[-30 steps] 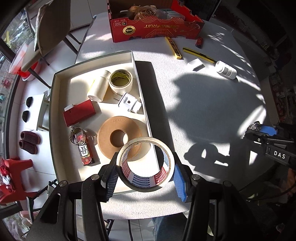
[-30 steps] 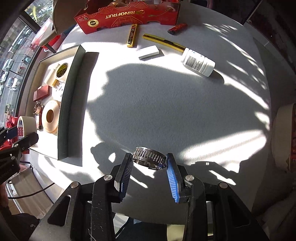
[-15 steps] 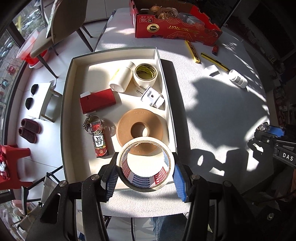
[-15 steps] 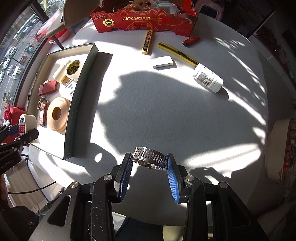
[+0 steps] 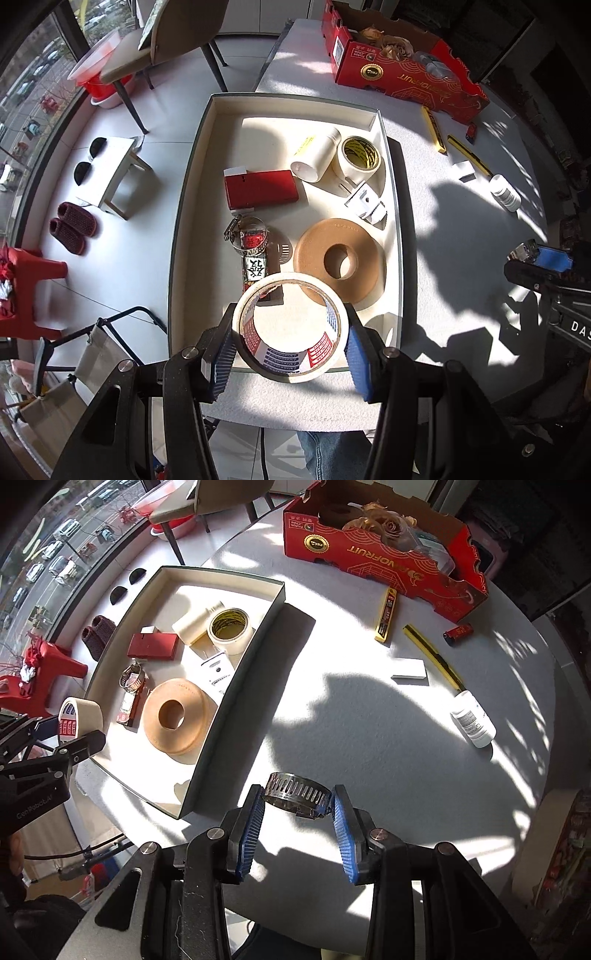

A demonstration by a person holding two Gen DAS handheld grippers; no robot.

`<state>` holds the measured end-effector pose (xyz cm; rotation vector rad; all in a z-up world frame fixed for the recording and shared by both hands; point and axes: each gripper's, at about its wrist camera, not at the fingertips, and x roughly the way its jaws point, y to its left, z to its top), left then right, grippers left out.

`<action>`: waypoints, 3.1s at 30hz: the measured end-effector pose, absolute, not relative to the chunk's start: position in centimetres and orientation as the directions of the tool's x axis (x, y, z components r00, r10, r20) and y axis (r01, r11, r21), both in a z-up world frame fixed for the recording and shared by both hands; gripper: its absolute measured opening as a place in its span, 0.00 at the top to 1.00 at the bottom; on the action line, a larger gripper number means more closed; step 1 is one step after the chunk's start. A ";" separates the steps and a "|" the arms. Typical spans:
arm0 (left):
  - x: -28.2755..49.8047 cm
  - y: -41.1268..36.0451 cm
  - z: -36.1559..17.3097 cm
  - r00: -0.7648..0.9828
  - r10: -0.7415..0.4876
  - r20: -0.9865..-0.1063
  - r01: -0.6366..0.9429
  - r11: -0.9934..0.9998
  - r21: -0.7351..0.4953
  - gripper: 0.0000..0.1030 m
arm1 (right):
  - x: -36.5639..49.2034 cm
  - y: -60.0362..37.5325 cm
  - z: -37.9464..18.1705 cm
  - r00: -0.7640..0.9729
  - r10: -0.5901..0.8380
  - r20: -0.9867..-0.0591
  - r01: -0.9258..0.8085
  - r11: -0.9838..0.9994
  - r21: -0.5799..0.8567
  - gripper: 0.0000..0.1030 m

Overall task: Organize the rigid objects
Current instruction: 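Carry the tape roll and hose clamp with both tools over the tray, then open left tool to set down the tape roll while right tool releases the clamp, then withdraw both tools from the tray toward the white bottle and eraser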

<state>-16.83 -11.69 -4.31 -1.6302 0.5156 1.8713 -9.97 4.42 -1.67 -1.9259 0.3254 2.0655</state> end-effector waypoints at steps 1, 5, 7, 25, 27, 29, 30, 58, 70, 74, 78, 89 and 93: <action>-17.1 -12.0 -4.3 -0.073 0.180 -0.981 -0.648 -0.756 -0.091 0.45 | -10.8 4.0 -1.7 -0.063 0.051 -0.997 -0.352 -0.936 -0.026 0.63; -18.4 -12.8 -4.3 -0.087 0.168 -0.982 -0.599 -0.797 -0.083 0.45 | -14.2 1.9 -1.7 -0.083 0.000 -0.997 -0.311 -0.950 0.026 0.63; -19.0 -12.9 -4.2 -0.097 0.170 -0.981 -0.576 -0.813 -0.084 0.45 | -15.9 1.0 -1.8 -0.092 -0.025 -0.995 -0.300 -0.953 0.052 0.63; -20.5 -12.4 -5.2 -0.103 0.152 -0.983 -0.539 -0.839 -0.073 0.45 | -20.4 -0.6 -3.1 -0.090 -0.078 -0.993 -0.311 -0.945 0.102 0.63; -20.4 -12.4 -5.3 -0.099 0.150 -0.984 -0.541 -0.838 -0.073 0.45 | -20.4 -0.6 -3.2 -0.088 -0.078 -0.993 -0.312 -0.945 0.102 0.63; -20.4 -12.3 -5.5 -0.096 0.148 -0.984 -0.542 -0.837 -0.073 0.45 | -20.4 -0.6 -3.3 -0.084 -0.080 -0.993 -0.312 -0.944 0.103 0.63; -20.4 -12.2 -5.5 -0.094 0.147 -0.985 -0.542 -0.837 -0.073 0.45 | -20.4 -0.6 -3.4 -0.083 -0.079 -0.993 -0.313 -0.944 0.101 0.63; -19.6 -10.9 -8.8 -0.047 0.079 -0.996 -0.570 -0.821 -0.038 0.45 | -22.0 0.6 -7.7 0.004 -0.131 -0.991 -0.371 -0.921 0.120 0.63; -20.1 -10.9 -9.8 -0.038 0.065 -0.997 -0.527 -0.849 -0.035 0.16 | -22.7 0.5 -8.2 0.010 -0.091 -0.996 -0.327 -0.941 0.083 0.23; -20.2 -11.4 -9.5 -0.047 0.078 -0.996 -0.515 -0.856 -0.043 0.09 | -22.4 1.1 -8.0 0.023 -0.104 -0.994 -0.340 -0.936 0.090 0.23; -20.6 -12.3 -9.3 -0.039 0.099 -0.994 -0.481 -0.874 -0.068 0.00 | -21.5 1.6 -7.4 0.011 -0.125 -0.992 -0.372 -0.921 0.112 0.12; -20.1 -12.4 -8.6 -0.060 0.044 -0.997 -0.510 -0.860 -0.007 0.00 | -19.4 2.0 -6.1 -0.009 -0.142 -0.990 -0.400 -0.907 0.134 0.07; -19.7 -11.6 -8.2 -0.065 0.031 -0.997 -0.533 -0.846 0.008 0.00 | -18.3 2.7 -6.0 -0.021 -0.161 -0.987 -0.428 -0.890 0.155 0.07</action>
